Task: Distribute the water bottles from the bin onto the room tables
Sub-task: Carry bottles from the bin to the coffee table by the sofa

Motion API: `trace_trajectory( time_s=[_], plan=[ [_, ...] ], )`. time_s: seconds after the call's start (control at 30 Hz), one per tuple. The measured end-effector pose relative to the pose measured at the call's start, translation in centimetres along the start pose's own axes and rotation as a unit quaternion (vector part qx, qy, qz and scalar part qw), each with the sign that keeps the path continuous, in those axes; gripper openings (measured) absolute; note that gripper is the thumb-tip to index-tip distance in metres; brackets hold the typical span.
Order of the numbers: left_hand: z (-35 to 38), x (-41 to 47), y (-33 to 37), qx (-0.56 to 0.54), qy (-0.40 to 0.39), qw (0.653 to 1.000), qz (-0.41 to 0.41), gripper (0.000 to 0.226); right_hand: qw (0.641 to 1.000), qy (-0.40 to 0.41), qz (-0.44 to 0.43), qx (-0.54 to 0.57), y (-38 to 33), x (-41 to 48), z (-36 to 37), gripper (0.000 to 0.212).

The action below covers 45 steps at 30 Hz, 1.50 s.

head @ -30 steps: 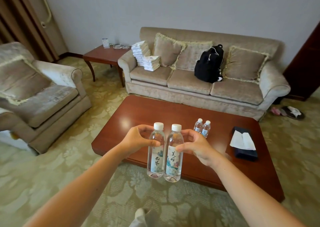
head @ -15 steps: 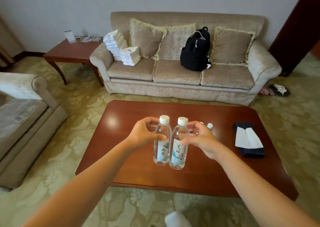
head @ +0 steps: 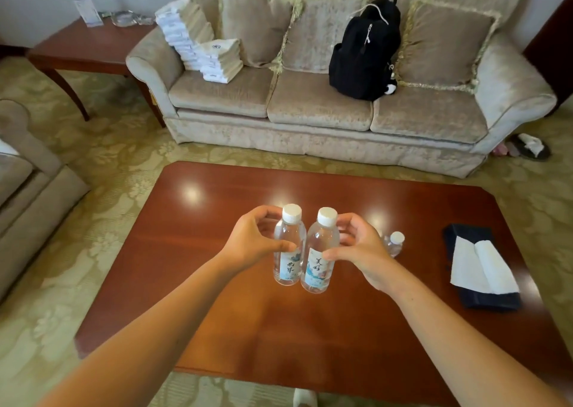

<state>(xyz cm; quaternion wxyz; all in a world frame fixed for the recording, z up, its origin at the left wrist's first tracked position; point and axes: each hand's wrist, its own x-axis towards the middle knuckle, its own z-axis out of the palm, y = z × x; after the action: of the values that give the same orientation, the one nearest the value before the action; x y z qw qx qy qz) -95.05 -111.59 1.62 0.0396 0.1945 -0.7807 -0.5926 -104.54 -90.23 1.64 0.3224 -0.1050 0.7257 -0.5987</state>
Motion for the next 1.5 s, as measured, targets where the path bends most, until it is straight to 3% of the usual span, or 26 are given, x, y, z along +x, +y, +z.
trace_trajectory(
  time_s=[0.37,0.67,1.13,1.33,1.5],
  plan=[
    [5.9,8.7,-17.0,-0.012,0.002,0.991,0.133,0.06,0.993,0.049,-0.103,-0.019,16.8,10.1,-0.1,0.058],
    [8.1,12.2,-22.7,0.006,0.018,0.964,0.264,0.055,0.97,0.079,-0.228,-0.027,22.8,13.9,-0.7,0.058],
    [9.0,11.7,-24.3,0.037,-0.017,0.968,0.249,0.056,0.976,0.073,-0.201,-0.05,24.5,13.4,-0.4,0.059],
    [9.6,11.6,-23.6,0.079,-0.012,0.973,0.219,0.058,0.963,0.113,-0.196,-0.144,23.8,12.7,-0.4,0.064],
    [9.6,11.3,-23.0,0.09,0.0,0.973,0.211,0.051,0.94,0.133,-0.217,-0.228,21.5,11.5,0.0,0.052]
  ],
)
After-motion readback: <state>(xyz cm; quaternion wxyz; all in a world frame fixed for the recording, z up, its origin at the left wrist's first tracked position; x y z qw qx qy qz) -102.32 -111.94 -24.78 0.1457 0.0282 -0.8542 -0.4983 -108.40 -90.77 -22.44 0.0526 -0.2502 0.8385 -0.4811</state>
